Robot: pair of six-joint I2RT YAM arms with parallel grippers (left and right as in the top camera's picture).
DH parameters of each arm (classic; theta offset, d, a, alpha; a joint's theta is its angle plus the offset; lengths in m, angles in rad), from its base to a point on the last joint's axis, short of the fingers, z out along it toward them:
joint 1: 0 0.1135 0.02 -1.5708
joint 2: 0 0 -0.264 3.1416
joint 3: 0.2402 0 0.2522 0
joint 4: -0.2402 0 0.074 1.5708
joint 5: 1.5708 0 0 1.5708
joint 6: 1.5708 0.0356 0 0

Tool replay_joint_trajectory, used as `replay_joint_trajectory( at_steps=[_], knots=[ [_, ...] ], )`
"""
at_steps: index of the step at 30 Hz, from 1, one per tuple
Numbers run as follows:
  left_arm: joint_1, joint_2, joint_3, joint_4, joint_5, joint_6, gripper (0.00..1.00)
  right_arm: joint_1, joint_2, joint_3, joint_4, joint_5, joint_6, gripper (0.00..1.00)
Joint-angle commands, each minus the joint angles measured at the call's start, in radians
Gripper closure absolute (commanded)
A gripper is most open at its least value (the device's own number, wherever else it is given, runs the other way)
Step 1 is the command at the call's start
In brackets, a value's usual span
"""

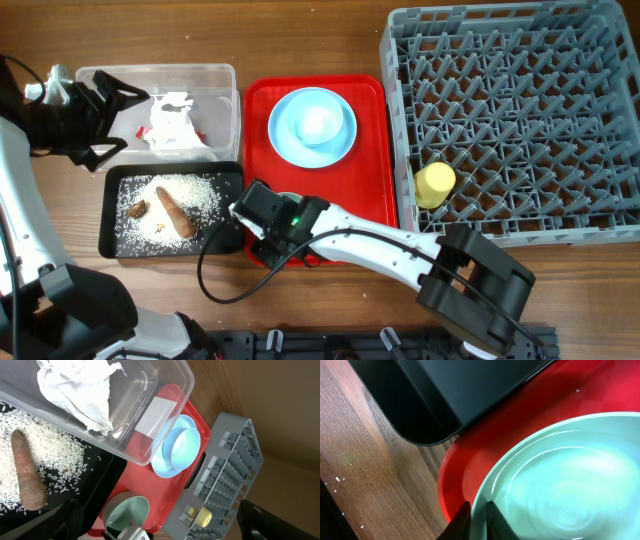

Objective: Sort waste into correct bins and load items into the dishwasher rack
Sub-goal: 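Grasp the green bowl's rim with the right gripper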

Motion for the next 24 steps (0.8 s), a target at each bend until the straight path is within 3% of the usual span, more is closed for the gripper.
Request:
replay_joint_trajectory(
  at_steps=[1,9,17,24],
  knots=[
    [0.005,0.003,0.001,0.000,-0.007,-0.009,0.00,0.001,0.017,-0.005,-0.004,0.017,0.005,0.96],
    [0.005,0.004,0.001,0.000,-0.007,-0.009,0.00,-0.019,-0.061,0.026,-0.023,-0.010,0.050,0.96],
    [0.005,0.003,0.001,0.000,-0.007,-0.009,0.00,-0.103,-0.305,0.031,-0.066,-0.072,0.046,0.96],
    [0.005,0.003,0.001,0.000,-0.007,-0.009,0.00,-0.335,-0.507,0.031,-0.089,-0.271,0.047,0.96]
  ],
)
